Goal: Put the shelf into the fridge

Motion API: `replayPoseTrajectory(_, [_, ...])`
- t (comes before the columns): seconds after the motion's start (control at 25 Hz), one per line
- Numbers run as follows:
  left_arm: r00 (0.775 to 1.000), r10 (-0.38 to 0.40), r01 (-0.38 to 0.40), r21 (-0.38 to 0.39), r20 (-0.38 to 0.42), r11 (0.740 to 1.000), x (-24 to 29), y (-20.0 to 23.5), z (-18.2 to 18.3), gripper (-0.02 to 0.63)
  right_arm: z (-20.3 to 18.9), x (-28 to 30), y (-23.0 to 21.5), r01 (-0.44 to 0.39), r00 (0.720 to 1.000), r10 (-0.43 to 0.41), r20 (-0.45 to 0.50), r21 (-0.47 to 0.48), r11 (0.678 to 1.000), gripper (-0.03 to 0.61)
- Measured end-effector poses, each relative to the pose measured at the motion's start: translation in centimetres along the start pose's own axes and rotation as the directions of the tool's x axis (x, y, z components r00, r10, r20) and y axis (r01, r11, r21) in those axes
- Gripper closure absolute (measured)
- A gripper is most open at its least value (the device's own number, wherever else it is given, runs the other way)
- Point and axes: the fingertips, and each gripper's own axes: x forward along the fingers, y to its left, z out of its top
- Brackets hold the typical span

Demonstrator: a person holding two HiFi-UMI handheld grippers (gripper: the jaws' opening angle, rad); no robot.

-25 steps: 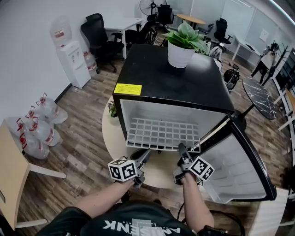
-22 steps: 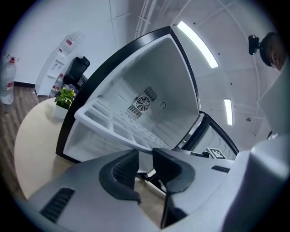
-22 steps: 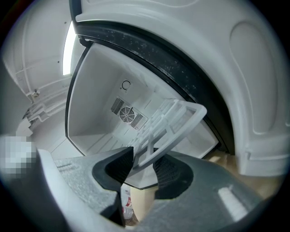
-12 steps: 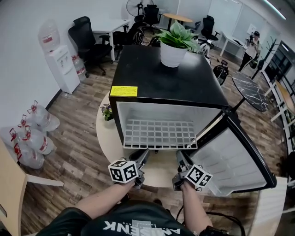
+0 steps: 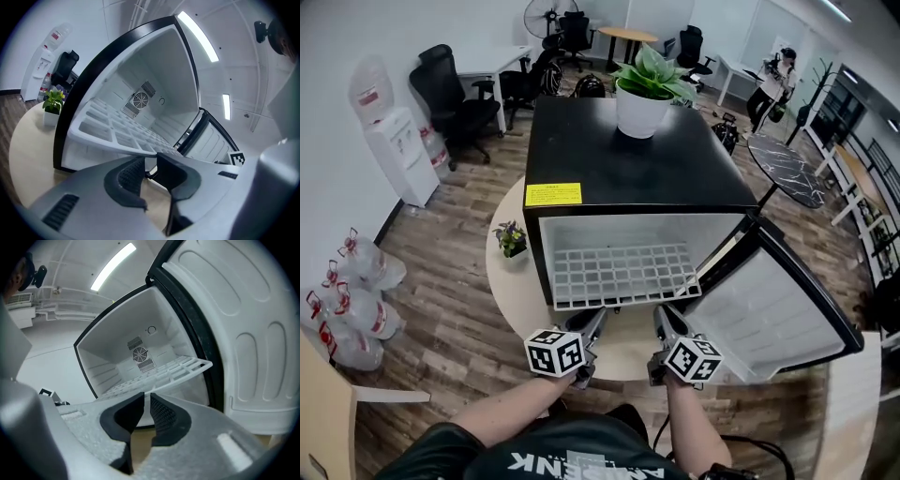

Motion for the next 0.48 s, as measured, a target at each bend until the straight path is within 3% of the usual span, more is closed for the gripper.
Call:
replayPoseTrajectory(0.2, [1.000, -0.016, 0.016, 0.000, -0.014, 1.000, 0.0, -0.1, 0.1, 0.534, 0.3, 0.8, -0.1, 0.029, 0.999, -0.030, 0.013, 0.007, 1.000, 0.537])
replayPoseTrajectory(0.48, [1.000, 0.023, -0.023, 0.009, 0.010, 1.000, 1.3, 1.0, 1.9, 0.534, 1.4, 2.9, -0.4, 0.006, 1.000, -0.006, -0.002, -0.033, 0.999, 0.541])
